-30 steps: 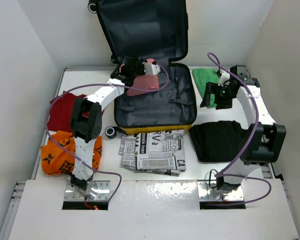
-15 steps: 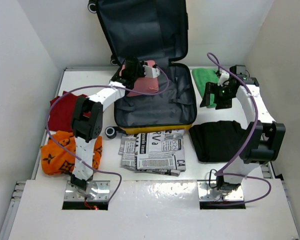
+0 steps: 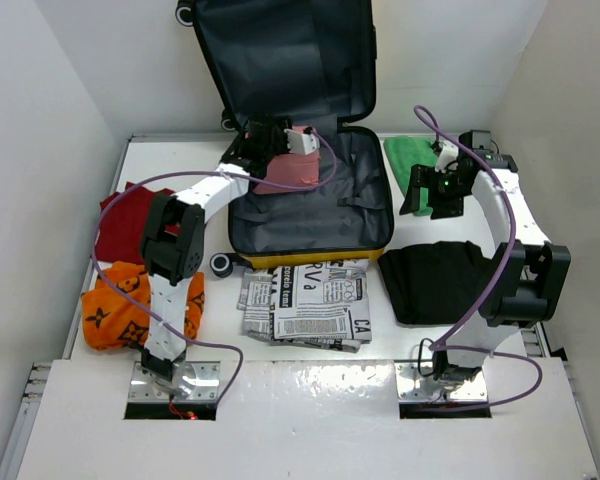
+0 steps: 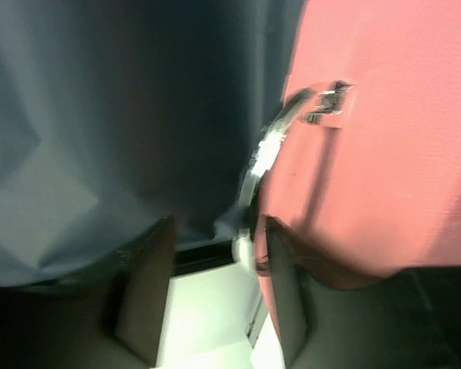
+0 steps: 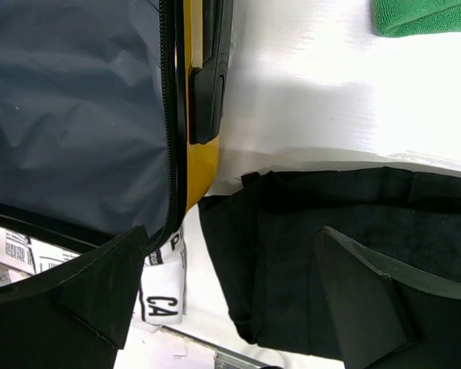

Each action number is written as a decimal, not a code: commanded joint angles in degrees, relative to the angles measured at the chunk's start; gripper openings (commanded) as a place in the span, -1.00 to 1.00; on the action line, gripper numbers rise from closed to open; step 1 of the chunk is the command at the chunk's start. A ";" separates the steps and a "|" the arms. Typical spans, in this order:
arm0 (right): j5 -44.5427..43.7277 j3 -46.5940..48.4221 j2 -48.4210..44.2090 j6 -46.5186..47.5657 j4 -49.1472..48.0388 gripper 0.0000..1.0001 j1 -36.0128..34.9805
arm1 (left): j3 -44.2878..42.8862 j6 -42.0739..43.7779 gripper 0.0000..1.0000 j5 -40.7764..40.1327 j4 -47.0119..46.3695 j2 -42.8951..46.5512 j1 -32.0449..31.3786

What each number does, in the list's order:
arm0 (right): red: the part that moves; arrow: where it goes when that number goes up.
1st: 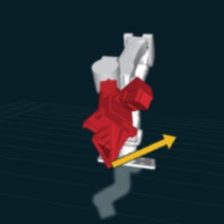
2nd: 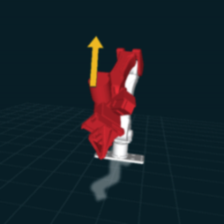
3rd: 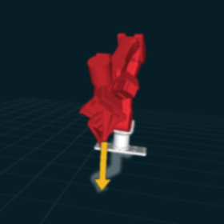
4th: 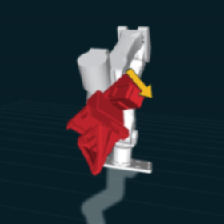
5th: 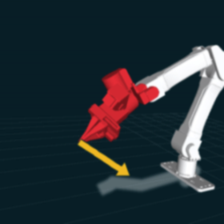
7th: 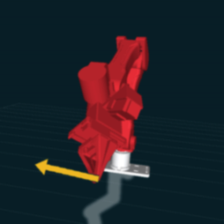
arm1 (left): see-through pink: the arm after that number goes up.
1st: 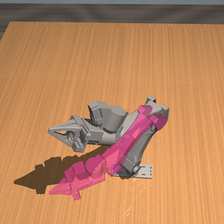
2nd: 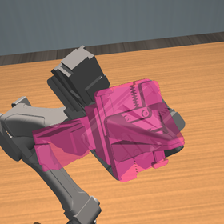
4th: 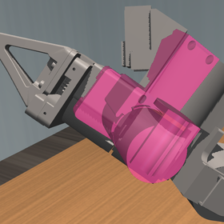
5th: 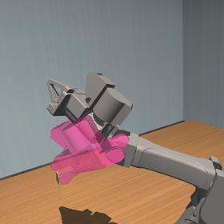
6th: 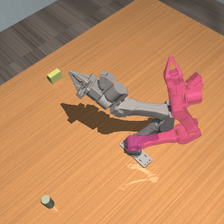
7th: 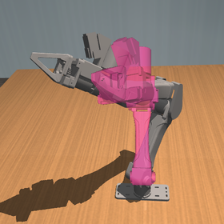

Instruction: Pack the luggage

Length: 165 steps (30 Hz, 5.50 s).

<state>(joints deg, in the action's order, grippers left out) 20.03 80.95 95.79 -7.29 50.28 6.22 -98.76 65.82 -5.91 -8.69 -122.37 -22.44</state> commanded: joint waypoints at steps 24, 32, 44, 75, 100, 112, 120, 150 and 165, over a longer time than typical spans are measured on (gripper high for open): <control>1.85 2.81 -0.61 -0.18 0.08 0.64 -0.24 | -15.38 -22.31 -0.93 16.80 18.85 7.51 6.79; 1.50 3.34 0.63 0.26 0.43 0.62 -0.24 | -25.25 -20.73 -1.00 23.58 20.46 -3.32 6.88; 1.50 3.34 0.80 0.35 0.43 0.62 -0.15 | -21.31 -12.31 -1.00 32.01 26.25 -4.90 5.65; 6.59 -21.62 -27.84 14.95 9.92 0.85 -11.66 | 10.76 -57.72 1.00 14.44 30.22 47.99 7.93; -7.11 -60.12 -34.47 -42.10 -38.58 0.98 -33.03 | 32.49 -72.50 1.00 15.76 29.61 70.42 15.76; -6.76 -64.51 -23.90 -46.76 -55.55 0.98 -35.30 | 35.39 -70.83 1.00 15.76 25.56 69.90 16.81; -13.52 -64.33 -21.17 -47.64 -56.26 0.38 -39.79 | 36.01 -70.83 1.00 16.28 23.99 69.37 17.95; -6.15 -25.58 -36.56 54.31 -14.67 -1.00 -41.92 | 36.01 -68.63 1.00 21.73 23.45 69.98 19.10; -9.31 -4.05 -13.00 63.10 -35.25 -1.00 -33.47 | 38.37 -66.79 1.00 21.73 21.35 69.98 19.10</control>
<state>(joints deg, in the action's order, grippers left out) 12.43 69.95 81.32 51.72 29.17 -29.45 -61.28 -1.93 15.09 15.53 -53.15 -4.01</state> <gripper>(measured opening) 0.146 0.997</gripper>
